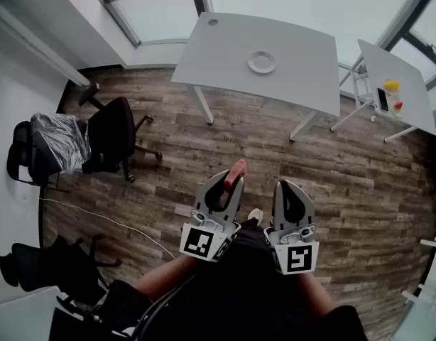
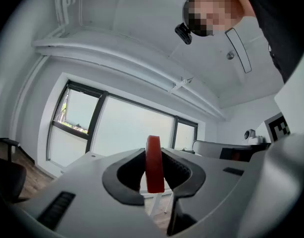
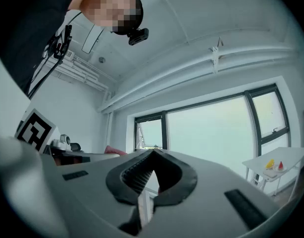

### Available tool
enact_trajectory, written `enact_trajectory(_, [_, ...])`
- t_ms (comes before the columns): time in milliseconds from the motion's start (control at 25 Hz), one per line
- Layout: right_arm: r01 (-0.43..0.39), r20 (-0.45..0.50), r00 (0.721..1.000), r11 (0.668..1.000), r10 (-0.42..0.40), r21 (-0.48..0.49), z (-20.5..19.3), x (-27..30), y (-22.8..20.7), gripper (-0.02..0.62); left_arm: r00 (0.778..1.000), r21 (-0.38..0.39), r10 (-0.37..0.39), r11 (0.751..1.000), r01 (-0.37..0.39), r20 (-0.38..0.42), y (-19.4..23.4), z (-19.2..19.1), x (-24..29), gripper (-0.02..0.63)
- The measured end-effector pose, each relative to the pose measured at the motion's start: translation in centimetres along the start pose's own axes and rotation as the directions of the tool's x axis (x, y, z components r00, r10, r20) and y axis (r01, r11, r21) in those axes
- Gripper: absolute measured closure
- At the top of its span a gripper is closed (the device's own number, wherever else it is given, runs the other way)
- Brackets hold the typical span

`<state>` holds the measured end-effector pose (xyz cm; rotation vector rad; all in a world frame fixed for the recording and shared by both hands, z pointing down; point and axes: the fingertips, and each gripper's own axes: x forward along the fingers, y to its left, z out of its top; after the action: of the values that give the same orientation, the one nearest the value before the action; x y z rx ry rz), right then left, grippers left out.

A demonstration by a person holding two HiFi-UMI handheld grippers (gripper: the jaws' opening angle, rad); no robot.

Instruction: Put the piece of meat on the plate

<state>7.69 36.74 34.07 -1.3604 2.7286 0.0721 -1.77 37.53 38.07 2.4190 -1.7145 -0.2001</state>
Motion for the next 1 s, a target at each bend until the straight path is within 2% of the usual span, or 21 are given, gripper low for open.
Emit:
enact_trajectory(280, [-0.015,-0.007,1.0,0.999,0.015,-0.041,0.0,-0.6,0.0,0.592,0.999,0.019,0.016,1.0,-0.017,0.032,-0.7,0.7,0.5,0.517])
enact_trajectory(560, [-0.024,-0.008,1.0,0.999,0.024,0.027,-0.6,-2.3,-1.8,0.592,0.996,0.021,0.08,0.997,-0.081,0.033,-0.5,0.5,1.3,0.517])
enact_trajectory(800, [-0.041,-0.001,0.999,0.998,0.041,0.054,-1.2,-3.9,-3.4,0.592,0.998,0.041,0.064,0.997,-0.065,0.023,-3.4,-0.6,1.6,0.517])
enact_trajectory(1000, [-0.041,0.012,0.999,0.995,0.04,0.091,-1.3,-4.8,-5.2,0.592,0.996,0.031,0.091,0.995,-0.091,0.004,-3.9,-1.7,2.0,0.517])
